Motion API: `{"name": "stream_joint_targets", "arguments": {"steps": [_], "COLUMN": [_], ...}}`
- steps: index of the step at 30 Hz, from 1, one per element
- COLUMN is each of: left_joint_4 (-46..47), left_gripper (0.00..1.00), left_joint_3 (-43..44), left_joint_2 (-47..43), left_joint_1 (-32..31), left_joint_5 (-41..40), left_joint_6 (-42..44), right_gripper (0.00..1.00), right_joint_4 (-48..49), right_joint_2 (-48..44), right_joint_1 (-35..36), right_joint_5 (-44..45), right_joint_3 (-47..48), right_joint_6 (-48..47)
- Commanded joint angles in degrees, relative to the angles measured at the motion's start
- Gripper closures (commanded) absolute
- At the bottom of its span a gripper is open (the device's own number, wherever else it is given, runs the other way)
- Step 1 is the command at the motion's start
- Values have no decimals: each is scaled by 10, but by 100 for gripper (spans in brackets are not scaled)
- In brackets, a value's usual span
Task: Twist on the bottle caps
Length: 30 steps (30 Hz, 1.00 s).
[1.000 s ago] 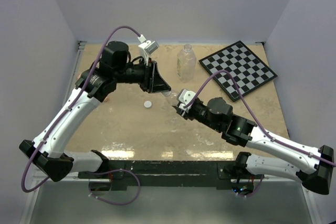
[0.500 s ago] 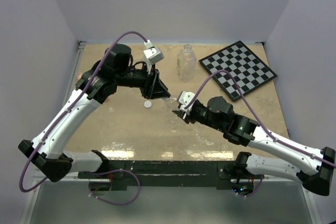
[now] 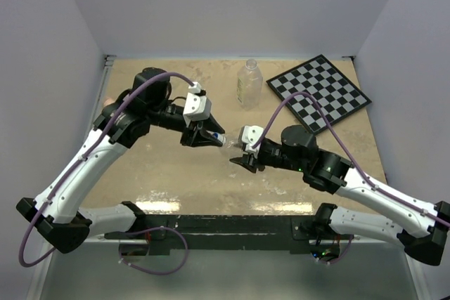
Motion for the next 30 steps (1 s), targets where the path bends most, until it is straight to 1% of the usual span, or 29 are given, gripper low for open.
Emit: {"name": "stream_joint_targets", "arguments": {"steps": [1,7,8,10,14,17,19,20,21,22,23,24,26,28,30], "left_joint_4": [-43,-103,-109,-130,-130,-111,-89,-72,-39,-10,18,58,113,173,205], "left_gripper": [100,100,97,91,72,53,34,28,20,14,11,6,0,0,0], "left_joint_3": [-9,-6,-6,-5,-1,0,-3,-6,-12,-17,-28,-39,-61,-78,-84], "left_joint_2": [6,15,15,17,13,9,4,-1,-10,-20,-32,-43,-68,-88,-99], "left_joint_1": [-11,-10,-11,-11,-10,-10,-10,-10,-11,-10,-10,-9,-10,-10,-10], "left_joint_5": [44,55,55,56,49,41,29,23,12,3,-10,-33,-62,-104,-137], "left_joint_6": [158,267,282,316,323,310,287,269,233,210,183,142,94,18,-46], "right_gripper": [100,100,100,100,100,100,100,100,100,100,100,100,100,100,100], "right_joint_4": [61,65,65,65,67,65,65,63,63,64,61,57,50,44,46], "right_joint_2": [4,9,9,10,10,11,12,12,14,14,16,20,29,40,44], "right_joint_1": [-1,-4,-5,-6,-7,-7,-7,-7,-7,-7,-7,-7,-6,-7,-6], "right_joint_5": [-67,-74,-73,-72,-70,-60,-49,-46,-40,-34,-30,-25,-11,7,30], "right_joint_3": [44,49,49,47,43,42,40,39,38,36,36,35,34,32,28], "right_joint_6": [15,15,14,12,11,9,6,2,1,-1,-7,-10,-16,-22,-23]}}
